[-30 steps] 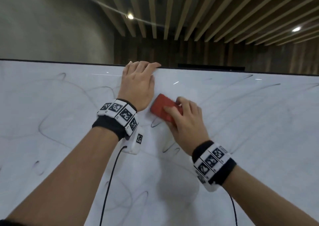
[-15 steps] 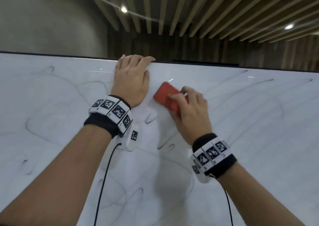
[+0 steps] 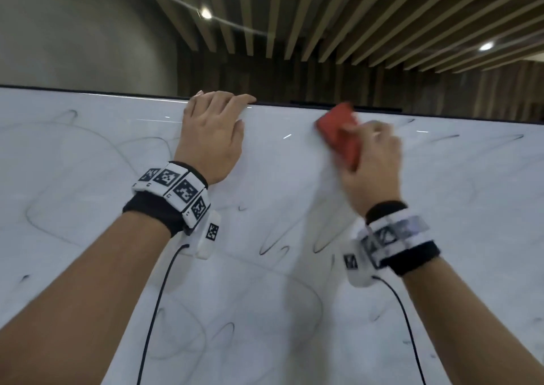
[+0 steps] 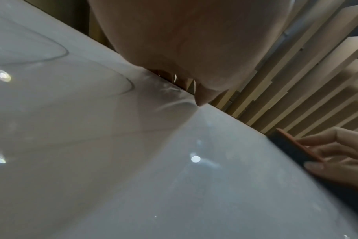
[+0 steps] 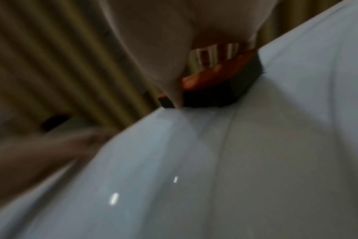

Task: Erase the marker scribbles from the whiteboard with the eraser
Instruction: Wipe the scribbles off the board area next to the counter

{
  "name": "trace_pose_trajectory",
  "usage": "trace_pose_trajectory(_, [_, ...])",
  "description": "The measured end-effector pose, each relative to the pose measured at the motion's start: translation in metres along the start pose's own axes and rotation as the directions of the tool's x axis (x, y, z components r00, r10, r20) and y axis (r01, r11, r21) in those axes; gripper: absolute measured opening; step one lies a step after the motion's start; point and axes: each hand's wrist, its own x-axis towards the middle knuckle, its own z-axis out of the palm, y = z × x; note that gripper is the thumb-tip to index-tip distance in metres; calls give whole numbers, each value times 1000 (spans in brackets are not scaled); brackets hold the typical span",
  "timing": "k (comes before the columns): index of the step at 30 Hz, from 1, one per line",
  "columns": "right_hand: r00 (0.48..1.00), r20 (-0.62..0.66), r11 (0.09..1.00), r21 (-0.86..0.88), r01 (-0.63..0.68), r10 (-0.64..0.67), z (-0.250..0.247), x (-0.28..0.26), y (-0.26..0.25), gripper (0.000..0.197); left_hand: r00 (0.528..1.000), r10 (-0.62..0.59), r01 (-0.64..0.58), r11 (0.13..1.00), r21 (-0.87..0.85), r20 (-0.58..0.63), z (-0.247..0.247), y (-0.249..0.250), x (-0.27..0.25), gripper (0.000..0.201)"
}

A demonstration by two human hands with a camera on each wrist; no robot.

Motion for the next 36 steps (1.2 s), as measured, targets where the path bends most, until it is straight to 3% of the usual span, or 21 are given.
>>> trace_pose_trajectory(2, [976,-99,981,26,-190,192,-6,10,8,43,1000,-20,20,1000,17,-8,2,6,0,45])
trace_pose_trajectory(3, [980,-87,984,19,-175,176,-4,-1,-2,42,1000,-24,25,999,34,-10,3,8,0,44])
trace_pose_trajectory(5, [999,32,999,33,31,-32,11,-43,-28,37,1000,-14,14,998,54,0,2,9,0,45])
trace_pose_trajectory(7, [930,181,948,39,317,-318,20,-81,-38,31,1000,1,-1,998,65,8,0,6,0,46])
trace_pose_trajectory(9, [901,212,924,35,381,-380,12,-74,-15,29,1000,1,-2,997,75,14,-2,5,0,45])
trace_pose_trajectory(12, [999,-31,998,65,-28,30,-11,-30,25,37,999,-27,25,997,69,31,-6,11,1,47])
trace_pose_trajectory(14, [939,-137,945,134,-299,317,-18,-16,36,42,998,-46,43,997,71,35,-7,14,0,48])
trace_pose_trajectory(15, [937,-140,944,132,-301,319,-17,-19,27,43,998,-51,49,996,73,35,-7,16,1,48])
trace_pose_trajectory(17, [998,-27,988,144,-51,55,-4,-43,3,43,998,-51,49,996,71,38,-7,17,1,47])
trace_pose_trajectory(19, [941,137,948,115,296,-310,6,-72,-8,41,998,-45,43,997,66,38,-8,14,1,47])
trace_pose_trajectory(21, [905,148,917,52,396,-399,0,-67,11,41,999,-36,34,997,66,34,-9,12,1,47])
trace_pose_trajectory(22, [938,61,940,41,340,-342,-6,-57,27,43,999,-36,34,997,63,31,-9,12,2,47])
trace_pose_trajectory(24, [992,-125,997,69,39,-30,-25,-33,63,49,999,-45,43,998,55,31,-9,13,2,47])
trace_pose_trajectory(26, [925,-207,942,179,-285,319,-37,-17,86,52,998,-60,59,997,56,21,-9,16,1,46])
trace_pose_trajectory(27, [895,-208,914,184,-361,395,-37,-16,85,53,998,-67,66,996,62,17,-8,17,0,45])
trace_pose_trajectory(28, [911,-196,930,140,-339,362,-34,-20,77,54,997,-79,78,994,74,18,-8,20,1,45])
trace_pose_trajectory(30, [995,-72,996,58,-66,70,-21,-40,52,55,993,-113,108,988,108,41,-6,27,6,41])
trace_pose_trajectory(31, [991,28,991,41,127,-128,-15,-53,42,54,990,-122,114,986,121,65,-4,32,11,39])
trace_pose_trajectory(33, [894,183,910,13,414,-409,-12,-68,41,49,989,-90,76,990,123,119,1,45,22,38])
trace_pose_trajectory(34, [879,196,896,-5,444,-434,-17,-64,50,48,987,-60,45,993,106,146,4,53,27,39])
trace_pose_trajectory(36, [965,67,966,-30,257,-254,-28,-52,78,50,980,-9,0,999,48,197,11,69,35,41])
